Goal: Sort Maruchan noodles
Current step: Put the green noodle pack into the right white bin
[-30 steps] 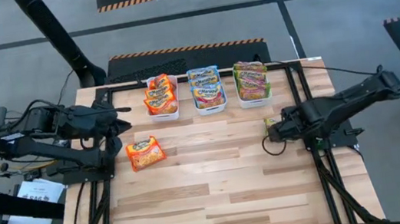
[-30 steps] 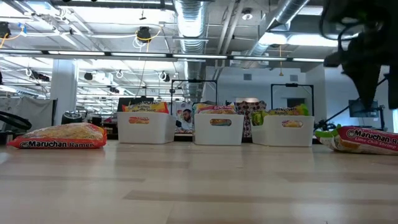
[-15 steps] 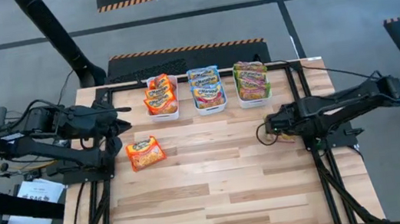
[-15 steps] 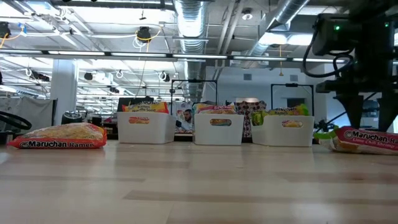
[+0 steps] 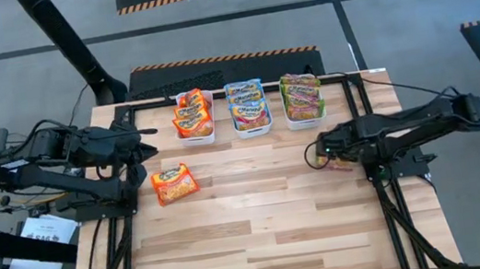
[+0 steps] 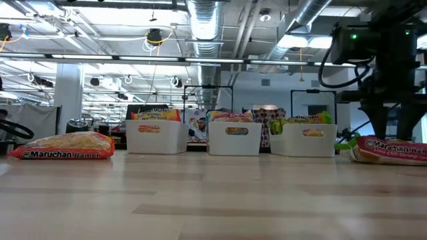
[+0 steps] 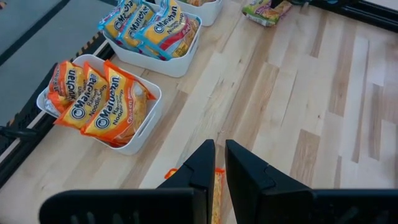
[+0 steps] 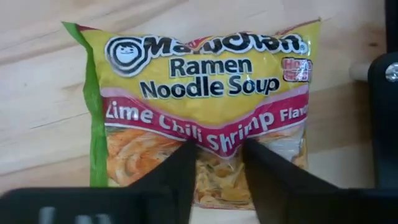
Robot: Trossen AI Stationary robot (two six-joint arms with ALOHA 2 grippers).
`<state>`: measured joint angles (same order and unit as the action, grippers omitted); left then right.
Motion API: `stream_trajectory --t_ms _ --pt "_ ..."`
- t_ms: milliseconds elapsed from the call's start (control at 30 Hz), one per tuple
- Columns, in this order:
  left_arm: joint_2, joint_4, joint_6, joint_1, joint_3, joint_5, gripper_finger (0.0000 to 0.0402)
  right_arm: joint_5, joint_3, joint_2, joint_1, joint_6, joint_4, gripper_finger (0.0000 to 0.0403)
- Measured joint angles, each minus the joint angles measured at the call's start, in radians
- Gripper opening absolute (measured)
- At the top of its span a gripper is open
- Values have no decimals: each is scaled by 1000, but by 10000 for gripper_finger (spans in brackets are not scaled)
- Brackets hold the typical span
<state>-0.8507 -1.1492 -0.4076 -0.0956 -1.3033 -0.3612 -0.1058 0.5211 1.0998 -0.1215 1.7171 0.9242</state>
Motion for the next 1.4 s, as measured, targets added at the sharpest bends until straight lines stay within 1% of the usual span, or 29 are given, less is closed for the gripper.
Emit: stream_trajectory --t_ms 233,300,367,633,767,933,1033,1167,1300,1400 --pt "0 0 0 0 0 0 25 -5 5 44 3 -21 -24 61" --pt "0 0 1 0 0 0 25 -9 5 42 3 -25 -26 34" --pt "0 0 3 0 0 0 25 -9 6 32 3 -46 -22 15" --pt "0 0 8 0 0 0 25 -2 86 23 6 -137 63 3" --pt "0 0 29 0 0 0 25 -45 140 22 36 -154 56 2" --pt "0 -1 29 0 0 0 25 -103 208 21 106 -155 58 1" --pt "0 -1 30 0 0 0 25 -185 255 21 152 -156 57 1" --pt "0 -1 30 0 0 0 25 -376 322 20 194 -198 54 0" --pt "0 -1 43 0 0 0 25 -570 376 19 174 -275 51 0" --pt "0 1 73 0 0 -3 25 -716 392 19 138 -420 -15 0"
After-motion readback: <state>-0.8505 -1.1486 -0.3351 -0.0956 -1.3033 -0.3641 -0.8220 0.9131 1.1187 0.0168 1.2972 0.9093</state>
